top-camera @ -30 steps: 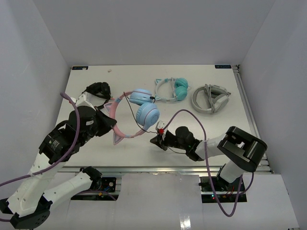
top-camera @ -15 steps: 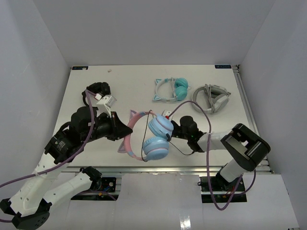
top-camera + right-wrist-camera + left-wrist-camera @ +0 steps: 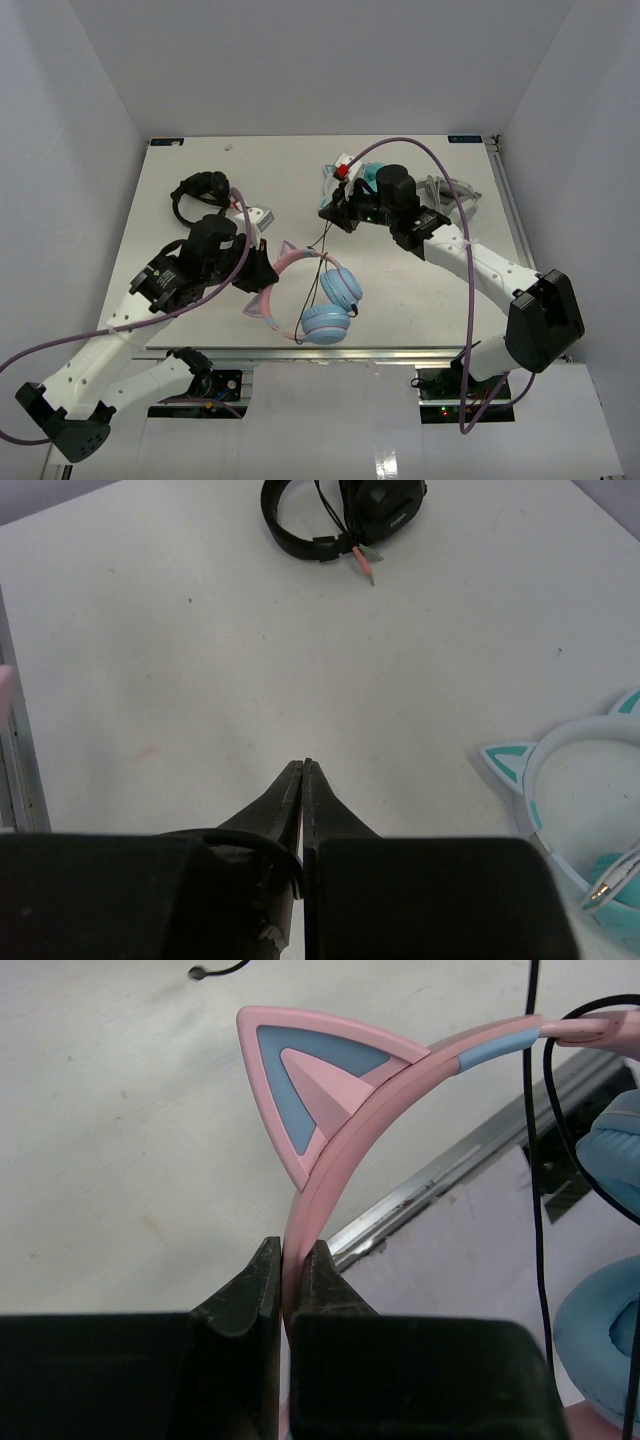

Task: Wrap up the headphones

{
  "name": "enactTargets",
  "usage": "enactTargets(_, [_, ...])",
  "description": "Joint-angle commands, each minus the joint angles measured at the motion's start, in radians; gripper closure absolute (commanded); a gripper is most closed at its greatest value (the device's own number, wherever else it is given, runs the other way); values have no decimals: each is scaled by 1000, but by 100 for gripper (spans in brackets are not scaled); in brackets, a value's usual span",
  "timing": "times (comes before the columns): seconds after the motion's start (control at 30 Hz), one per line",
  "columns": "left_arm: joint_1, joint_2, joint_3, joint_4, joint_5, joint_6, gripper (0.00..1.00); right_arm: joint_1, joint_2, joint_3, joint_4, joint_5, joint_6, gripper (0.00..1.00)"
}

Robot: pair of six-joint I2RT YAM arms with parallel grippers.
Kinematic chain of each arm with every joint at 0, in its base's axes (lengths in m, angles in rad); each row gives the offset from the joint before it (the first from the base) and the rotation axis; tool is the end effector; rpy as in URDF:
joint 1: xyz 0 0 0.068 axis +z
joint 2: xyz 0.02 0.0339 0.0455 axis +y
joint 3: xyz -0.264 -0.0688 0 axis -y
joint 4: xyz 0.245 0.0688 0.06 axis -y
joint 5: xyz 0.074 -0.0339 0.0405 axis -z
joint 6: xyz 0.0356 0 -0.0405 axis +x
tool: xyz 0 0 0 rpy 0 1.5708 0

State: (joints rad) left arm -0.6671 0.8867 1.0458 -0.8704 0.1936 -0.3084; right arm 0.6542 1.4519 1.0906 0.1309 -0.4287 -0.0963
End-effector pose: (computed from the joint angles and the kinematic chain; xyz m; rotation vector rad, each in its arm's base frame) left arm 0.1278 -0.1094 0.3450 0.5270 2.3153 -0.7130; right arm 0.2629 0.2203 0.3209 -0.9604 1.5802 0.7790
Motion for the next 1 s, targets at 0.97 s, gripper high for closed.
enactTargets(0.97, [-137,443,63,-20,-736,-240,100,44,-114,35,-252,-292,54,92])
